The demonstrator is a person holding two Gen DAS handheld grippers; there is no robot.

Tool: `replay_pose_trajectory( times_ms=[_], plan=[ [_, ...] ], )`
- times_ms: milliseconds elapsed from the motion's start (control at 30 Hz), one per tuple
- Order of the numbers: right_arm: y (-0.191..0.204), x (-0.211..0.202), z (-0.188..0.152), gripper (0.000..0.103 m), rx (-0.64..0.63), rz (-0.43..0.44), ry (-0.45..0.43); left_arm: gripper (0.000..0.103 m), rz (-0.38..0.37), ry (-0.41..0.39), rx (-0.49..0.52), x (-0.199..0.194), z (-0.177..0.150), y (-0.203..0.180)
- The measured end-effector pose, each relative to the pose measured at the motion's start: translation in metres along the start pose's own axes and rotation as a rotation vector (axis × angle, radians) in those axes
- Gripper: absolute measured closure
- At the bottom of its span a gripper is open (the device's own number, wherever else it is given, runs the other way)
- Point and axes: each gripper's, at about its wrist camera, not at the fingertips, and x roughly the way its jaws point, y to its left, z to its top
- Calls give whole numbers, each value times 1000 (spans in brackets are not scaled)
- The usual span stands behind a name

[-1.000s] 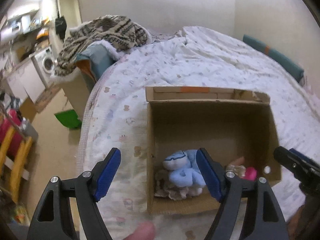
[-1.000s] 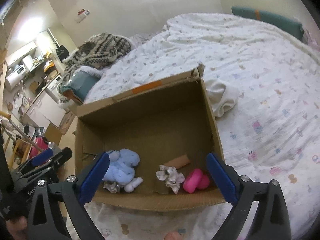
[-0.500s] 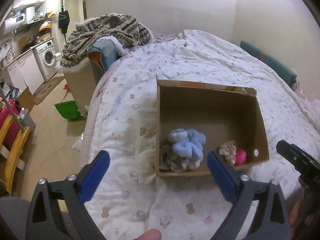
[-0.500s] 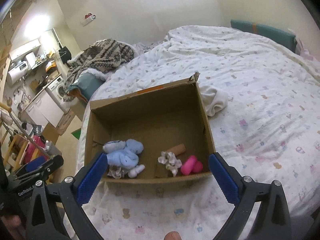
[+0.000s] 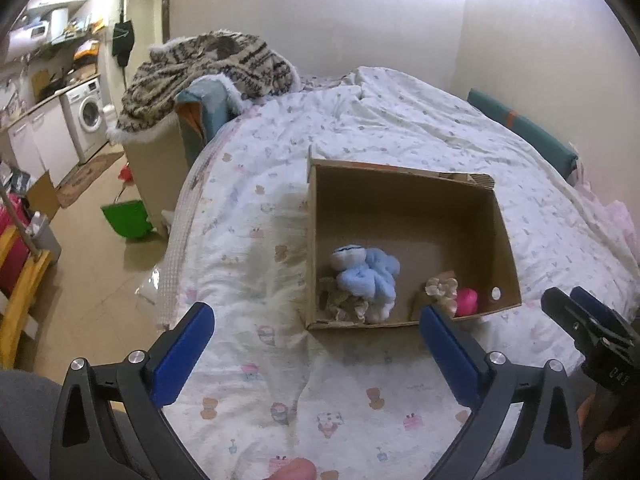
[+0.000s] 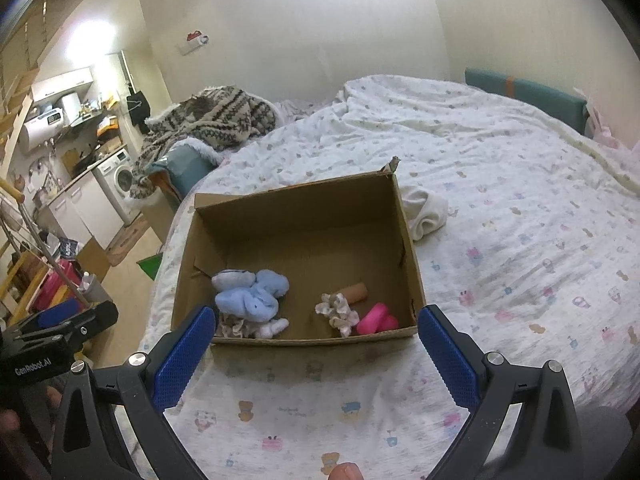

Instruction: Organize soft objects

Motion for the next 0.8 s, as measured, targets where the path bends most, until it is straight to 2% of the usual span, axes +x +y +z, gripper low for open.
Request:
replay_pose_trajectory(
  times_ms=[267,800],
  plan=[
    [0,13,-4,0,-5,-24,20,1,21,28,-19,18,-2,1],
    [3,23,-7,0,-5,-16,56,1,0,32,-11,22,-1,-1]
  ],
)
